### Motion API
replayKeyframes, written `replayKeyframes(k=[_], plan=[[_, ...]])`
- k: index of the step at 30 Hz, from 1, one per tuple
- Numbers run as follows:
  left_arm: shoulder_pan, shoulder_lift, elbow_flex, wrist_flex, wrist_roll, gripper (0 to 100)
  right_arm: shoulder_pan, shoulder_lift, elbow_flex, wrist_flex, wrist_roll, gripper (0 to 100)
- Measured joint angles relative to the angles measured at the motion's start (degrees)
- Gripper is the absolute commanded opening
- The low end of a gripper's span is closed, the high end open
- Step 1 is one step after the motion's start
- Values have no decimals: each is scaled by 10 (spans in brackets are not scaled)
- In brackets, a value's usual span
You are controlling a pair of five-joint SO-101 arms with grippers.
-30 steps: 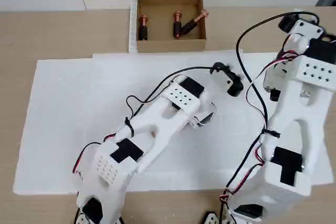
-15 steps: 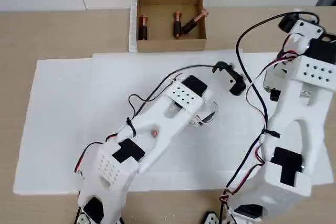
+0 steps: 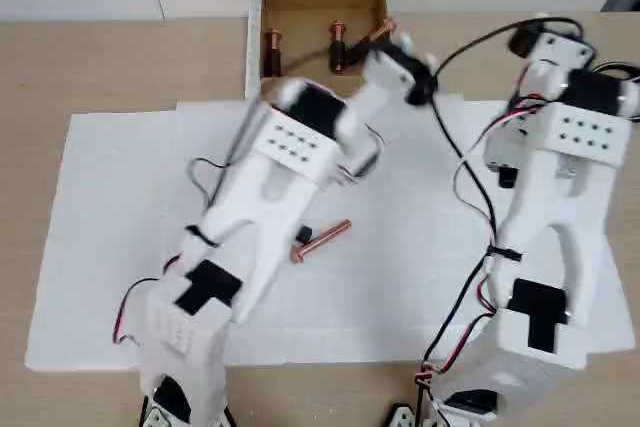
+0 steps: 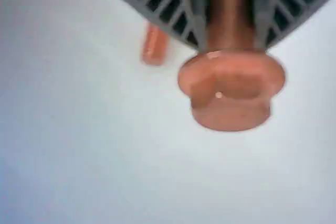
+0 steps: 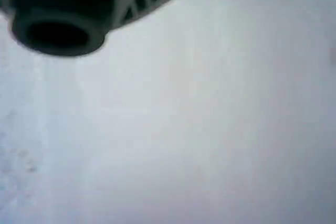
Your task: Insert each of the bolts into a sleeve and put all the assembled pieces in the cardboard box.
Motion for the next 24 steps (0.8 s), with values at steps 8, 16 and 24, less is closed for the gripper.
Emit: replayKeyframes(k=[8, 16, 24], plan=[[-62, -71, -80, 55, 2, 6, -82, -98, 1, 0, 0, 4], [-85, -215, 11, 55, 3, 6, -142, -331, 39, 2, 0, 4], [-112, -331, 124, 55, 4, 6, -171, -495, 203, -40, 0, 4]])
